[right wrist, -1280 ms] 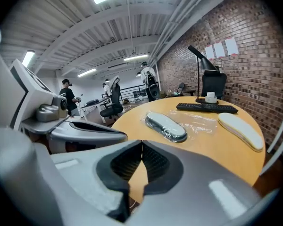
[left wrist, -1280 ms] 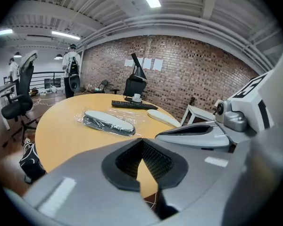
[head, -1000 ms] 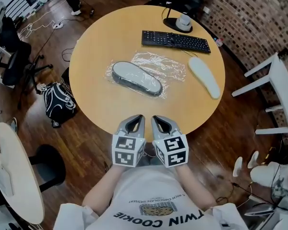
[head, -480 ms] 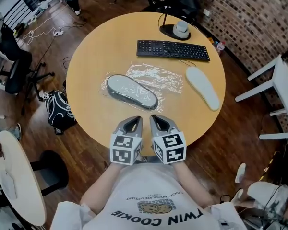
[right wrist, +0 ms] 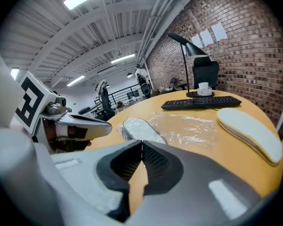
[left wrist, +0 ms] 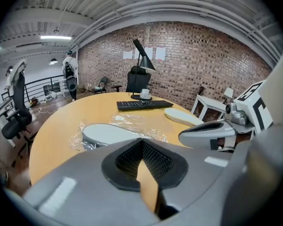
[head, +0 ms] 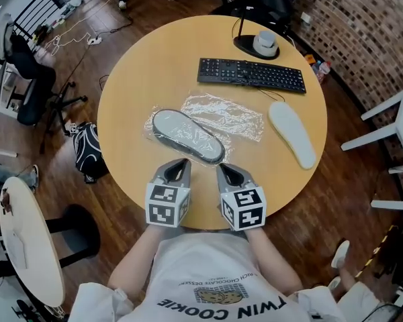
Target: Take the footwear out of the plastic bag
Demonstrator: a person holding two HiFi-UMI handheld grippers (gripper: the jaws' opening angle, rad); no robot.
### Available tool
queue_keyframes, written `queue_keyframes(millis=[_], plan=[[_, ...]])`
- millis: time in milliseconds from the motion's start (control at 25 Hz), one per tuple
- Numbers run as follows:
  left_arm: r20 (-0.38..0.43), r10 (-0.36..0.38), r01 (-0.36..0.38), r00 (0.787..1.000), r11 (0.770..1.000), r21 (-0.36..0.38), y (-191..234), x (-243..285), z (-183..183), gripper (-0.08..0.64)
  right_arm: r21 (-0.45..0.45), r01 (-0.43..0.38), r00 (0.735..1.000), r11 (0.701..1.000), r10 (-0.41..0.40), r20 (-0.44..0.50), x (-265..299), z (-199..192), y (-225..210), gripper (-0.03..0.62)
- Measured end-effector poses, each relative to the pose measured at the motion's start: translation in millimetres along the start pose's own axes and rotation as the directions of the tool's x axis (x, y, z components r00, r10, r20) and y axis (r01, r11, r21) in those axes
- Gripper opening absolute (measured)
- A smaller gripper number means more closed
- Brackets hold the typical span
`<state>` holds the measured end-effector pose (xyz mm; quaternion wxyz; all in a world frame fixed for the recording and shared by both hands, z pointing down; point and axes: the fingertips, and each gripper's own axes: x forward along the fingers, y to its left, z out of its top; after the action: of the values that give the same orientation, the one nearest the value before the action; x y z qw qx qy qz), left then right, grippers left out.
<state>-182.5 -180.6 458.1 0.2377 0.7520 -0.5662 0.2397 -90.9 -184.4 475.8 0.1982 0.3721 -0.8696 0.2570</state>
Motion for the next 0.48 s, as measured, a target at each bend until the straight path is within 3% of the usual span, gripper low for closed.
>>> queue_keyframes(millis=[480], plan=[[-0.044,0.054,-0.052,0.998,0.998,0.039,114.4,29.2,3.0,0.006,0.021,0.081,0.995,0.997,-0.08,-0.054,47.8,7.6,-2.6,0.002]])
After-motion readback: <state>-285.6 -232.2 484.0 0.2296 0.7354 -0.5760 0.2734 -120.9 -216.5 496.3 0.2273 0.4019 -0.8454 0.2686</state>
